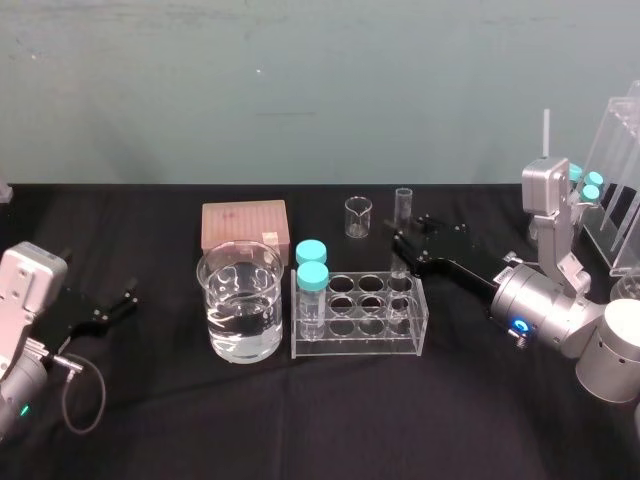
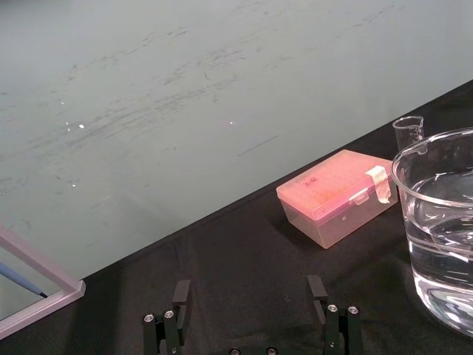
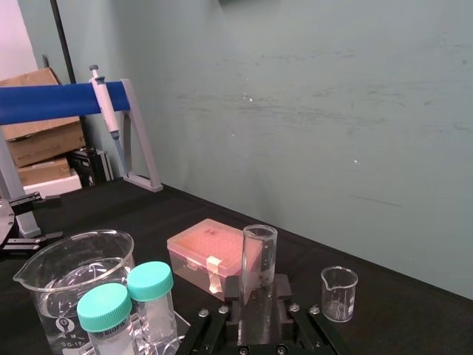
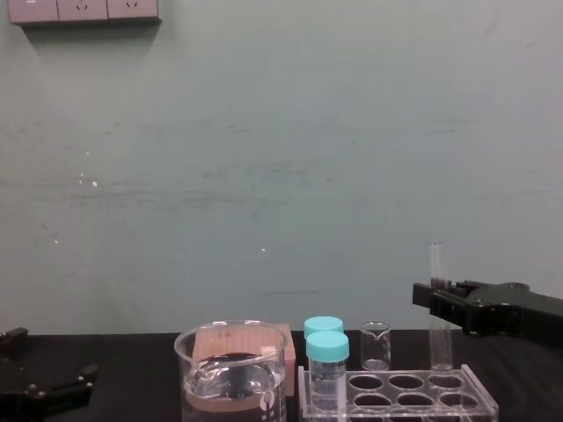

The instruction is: Hold the test tube with one hand and immerse one end into the beaker, then return it to the test tube rack.

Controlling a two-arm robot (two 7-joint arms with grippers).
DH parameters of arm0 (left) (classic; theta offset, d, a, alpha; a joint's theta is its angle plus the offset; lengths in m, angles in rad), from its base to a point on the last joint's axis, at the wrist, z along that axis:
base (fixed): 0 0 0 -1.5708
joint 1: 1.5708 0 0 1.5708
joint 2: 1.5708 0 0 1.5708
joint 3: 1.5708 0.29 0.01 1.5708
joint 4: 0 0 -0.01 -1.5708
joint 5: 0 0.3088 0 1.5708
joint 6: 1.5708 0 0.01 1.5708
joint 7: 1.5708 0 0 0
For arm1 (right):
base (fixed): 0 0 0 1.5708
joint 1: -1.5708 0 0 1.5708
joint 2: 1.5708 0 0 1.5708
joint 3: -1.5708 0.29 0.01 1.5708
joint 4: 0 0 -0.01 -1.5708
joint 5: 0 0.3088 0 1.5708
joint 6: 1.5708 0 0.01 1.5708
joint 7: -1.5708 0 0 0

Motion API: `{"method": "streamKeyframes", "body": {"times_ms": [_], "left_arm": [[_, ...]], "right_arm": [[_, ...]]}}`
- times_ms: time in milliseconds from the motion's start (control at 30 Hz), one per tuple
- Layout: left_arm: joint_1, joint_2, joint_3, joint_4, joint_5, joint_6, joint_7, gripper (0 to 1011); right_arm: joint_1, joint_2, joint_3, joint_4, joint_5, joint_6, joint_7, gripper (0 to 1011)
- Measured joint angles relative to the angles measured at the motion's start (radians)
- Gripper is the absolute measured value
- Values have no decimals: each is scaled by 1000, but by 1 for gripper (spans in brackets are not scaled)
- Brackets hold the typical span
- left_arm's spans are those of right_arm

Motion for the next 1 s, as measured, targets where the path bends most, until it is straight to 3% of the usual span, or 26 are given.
{"method": "streamKeyframes", "body": {"times_ms": [700, 833, 1000], "left_arm": [[0, 0, 0, 0, 0, 0, 0, 1000], [0, 0, 0, 0, 0, 0, 0, 1000], [0, 0, 0, 0, 0, 0, 0, 1000]], "right_arm": [[-1, -1, 1, 0, 4, -2, 0, 918], [-21, 7, 24, -46, 17, -28, -1, 1003], [-66, 31, 64, -152, 39, -66, -12, 1000]]}}
